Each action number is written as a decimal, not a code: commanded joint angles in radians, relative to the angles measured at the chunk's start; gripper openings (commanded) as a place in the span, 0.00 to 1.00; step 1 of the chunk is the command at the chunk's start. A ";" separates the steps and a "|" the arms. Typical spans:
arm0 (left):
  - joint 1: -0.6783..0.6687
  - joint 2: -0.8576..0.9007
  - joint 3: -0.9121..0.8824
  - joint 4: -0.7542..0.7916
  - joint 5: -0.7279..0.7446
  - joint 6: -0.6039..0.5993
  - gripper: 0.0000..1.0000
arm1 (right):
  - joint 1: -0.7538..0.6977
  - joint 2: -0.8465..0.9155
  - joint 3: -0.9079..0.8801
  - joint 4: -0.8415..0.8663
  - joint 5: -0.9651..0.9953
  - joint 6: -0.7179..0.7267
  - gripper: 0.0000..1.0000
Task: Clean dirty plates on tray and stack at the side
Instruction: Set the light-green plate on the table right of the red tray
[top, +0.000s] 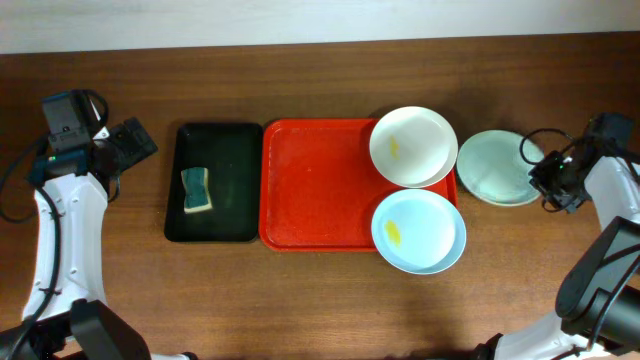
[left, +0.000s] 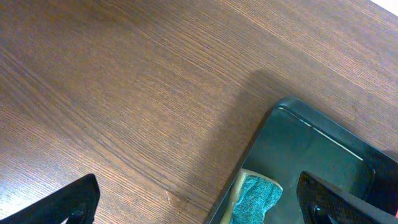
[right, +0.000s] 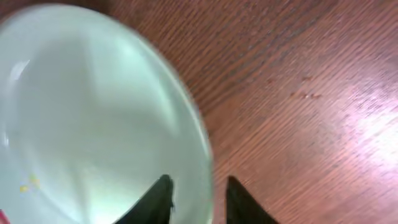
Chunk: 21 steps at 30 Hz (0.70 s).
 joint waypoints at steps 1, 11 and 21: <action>0.005 -0.003 0.006 0.001 -0.004 -0.010 0.99 | -0.002 -0.015 -0.007 -0.026 0.050 0.006 0.39; 0.005 -0.003 0.006 0.001 -0.004 -0.010 0.99 | 0.114 -0.019 0.122 -0.501 -0.111 -0.178 0.45; 0.005 -0.003 0.006 0.001 -0.004 -0.010 0.99 | 0.354 -0.018 0.067 -0.609 -0.061 -0.200 0.49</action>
